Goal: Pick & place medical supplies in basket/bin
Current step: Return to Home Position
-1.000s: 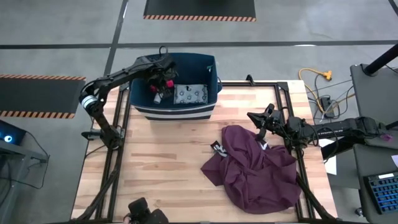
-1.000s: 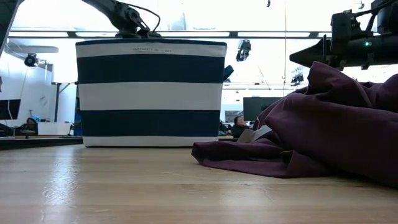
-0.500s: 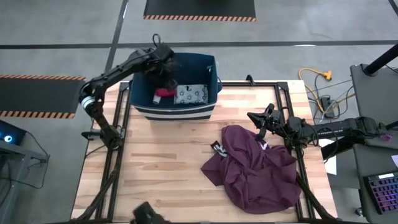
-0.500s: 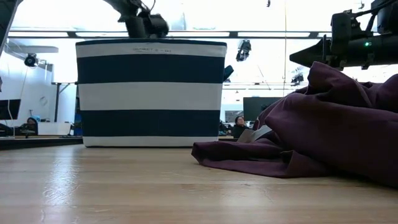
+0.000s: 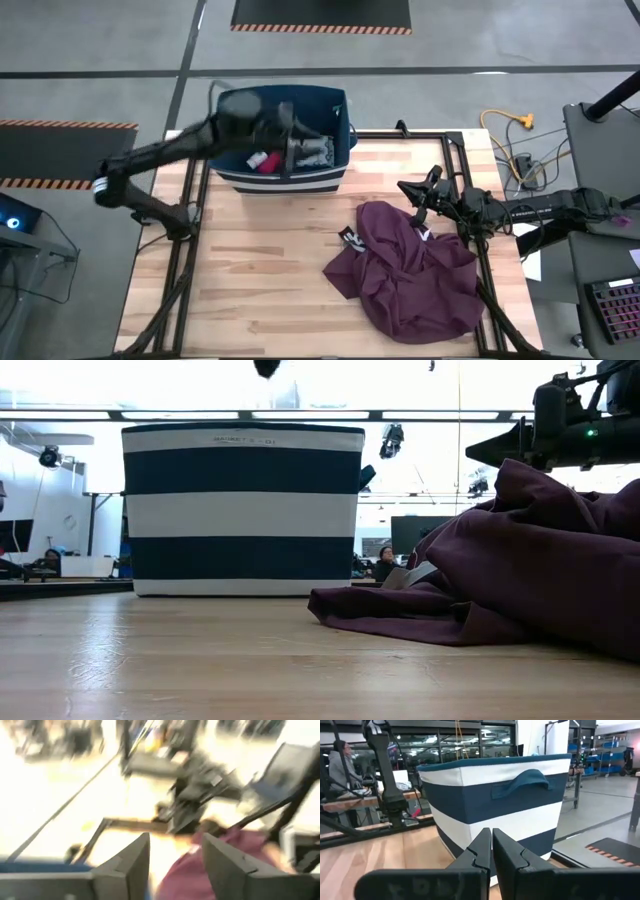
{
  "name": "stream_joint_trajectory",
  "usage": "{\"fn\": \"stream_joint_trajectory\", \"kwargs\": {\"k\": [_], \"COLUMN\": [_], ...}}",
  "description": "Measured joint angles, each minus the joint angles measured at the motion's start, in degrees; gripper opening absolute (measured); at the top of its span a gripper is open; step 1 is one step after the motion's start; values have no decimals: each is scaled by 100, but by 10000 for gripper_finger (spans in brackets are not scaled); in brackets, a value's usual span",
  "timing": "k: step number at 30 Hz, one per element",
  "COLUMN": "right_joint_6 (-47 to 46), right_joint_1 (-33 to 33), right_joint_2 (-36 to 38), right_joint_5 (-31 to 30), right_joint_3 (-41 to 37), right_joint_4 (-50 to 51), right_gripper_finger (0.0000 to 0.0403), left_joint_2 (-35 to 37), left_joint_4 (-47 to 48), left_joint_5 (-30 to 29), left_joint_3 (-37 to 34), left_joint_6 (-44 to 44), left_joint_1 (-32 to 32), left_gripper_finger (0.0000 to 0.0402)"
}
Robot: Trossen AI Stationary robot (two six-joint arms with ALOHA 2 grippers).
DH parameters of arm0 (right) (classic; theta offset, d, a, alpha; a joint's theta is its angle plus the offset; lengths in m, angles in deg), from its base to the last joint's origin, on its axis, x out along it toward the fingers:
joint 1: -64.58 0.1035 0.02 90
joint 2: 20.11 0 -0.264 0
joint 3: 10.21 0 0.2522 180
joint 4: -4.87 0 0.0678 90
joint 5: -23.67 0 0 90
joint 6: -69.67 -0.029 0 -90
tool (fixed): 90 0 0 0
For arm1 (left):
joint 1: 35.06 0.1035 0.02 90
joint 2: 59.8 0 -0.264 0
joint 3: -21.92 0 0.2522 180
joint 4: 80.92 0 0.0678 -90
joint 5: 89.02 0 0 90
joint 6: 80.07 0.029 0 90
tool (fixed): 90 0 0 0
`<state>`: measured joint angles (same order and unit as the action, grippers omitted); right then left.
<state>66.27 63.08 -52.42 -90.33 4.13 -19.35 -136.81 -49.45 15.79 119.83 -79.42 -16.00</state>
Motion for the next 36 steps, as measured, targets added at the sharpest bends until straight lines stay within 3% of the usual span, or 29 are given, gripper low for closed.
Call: {"fn": "stream_joint_trajectory", "kwargs": {"k": [5, 11, 18, 23, 36], "right_joint_6": [-39, -72, -283, 59, 182], "right_joint_1": [3, 11, 15, 13, 13], "right_joint_2": [1, 0, 4, 4, 4], "right_joint_5": [302, 814, 956, 1225, 1553], "right_joint_3": [0, 0, 0, 0, 0], "right_joint_4": [-104, -219, -271, -302, -298], "right_gripper_finger": [9, 9, 9, 9, 9], "left_joint_2": [880, 1844, 2916, 3793, 6067], "left_joint_4": [-1975, -3359, -3791, -3940, -3978], "left_joint_5": [-466, -1003, -1202, -1215, -1197], "left_joint_3": [-1642, -3406, -5098, -6025, -7745], "left_joint_6": [-358, -369, -367, -202, -118], "left_joint_1": [-966, -1817, -2141, -2128, -2127], "left_gripper_finger": [110, 70, 35, 16, 1]}}
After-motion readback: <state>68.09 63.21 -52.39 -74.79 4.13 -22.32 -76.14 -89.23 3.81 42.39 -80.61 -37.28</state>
